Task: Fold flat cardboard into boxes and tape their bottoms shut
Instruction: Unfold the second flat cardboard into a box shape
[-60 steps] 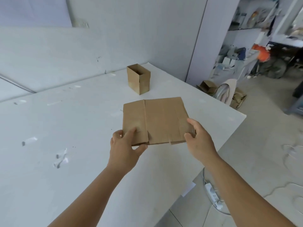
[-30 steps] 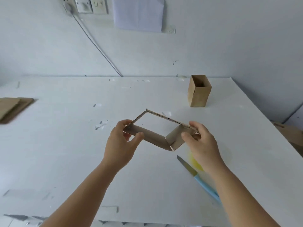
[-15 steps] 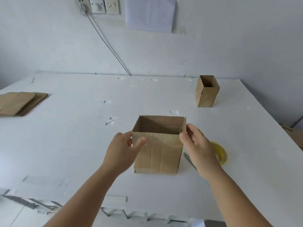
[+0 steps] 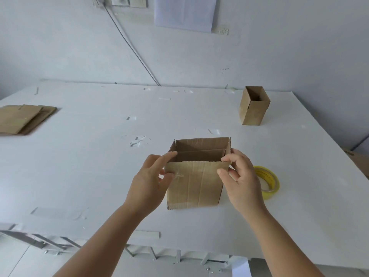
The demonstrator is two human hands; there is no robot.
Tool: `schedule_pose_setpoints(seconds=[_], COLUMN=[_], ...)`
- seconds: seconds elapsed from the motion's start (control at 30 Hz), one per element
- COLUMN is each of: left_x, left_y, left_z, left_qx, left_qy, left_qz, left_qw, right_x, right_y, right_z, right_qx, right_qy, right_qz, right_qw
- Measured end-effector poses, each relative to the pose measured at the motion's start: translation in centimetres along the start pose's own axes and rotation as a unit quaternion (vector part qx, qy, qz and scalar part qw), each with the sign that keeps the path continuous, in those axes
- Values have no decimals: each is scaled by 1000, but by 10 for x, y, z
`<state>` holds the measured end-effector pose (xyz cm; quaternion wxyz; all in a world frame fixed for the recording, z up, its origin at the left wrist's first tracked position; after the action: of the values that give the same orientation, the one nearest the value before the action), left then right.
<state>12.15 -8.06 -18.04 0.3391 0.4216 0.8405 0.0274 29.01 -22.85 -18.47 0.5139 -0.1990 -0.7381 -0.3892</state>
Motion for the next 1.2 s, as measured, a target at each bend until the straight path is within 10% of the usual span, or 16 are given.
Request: schedule_pose_setpoints(seconds=[0.4,0.77,1.2], left_x=[4,7,6], left_y=[3,18,43], left_z=[-1,11,4], left_qx=[-60,-41,71], left_qy=[19,-52,118], left_qz=[75,-57,58], left_qw=[995,996,989], right_x=[-7,-9,0], right_y=[-5,13,44], right_z=[2,14,29], right_qx=[61,-25,183], right_qy=[-1,-76,-359], right_qz=[25,41,-17], right_qw=[998,996,915])
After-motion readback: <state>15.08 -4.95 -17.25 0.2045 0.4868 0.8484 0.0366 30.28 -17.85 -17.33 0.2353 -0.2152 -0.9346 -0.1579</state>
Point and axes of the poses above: each hand's wrist, its own y-axis towards the middle knuckle, its own z-axis out of the palm, x = y × z, the point moved 1 cm from there along y, towards the middle knuckle, and after that the axes turned 10 degrees about y, right-handed, at the moved point
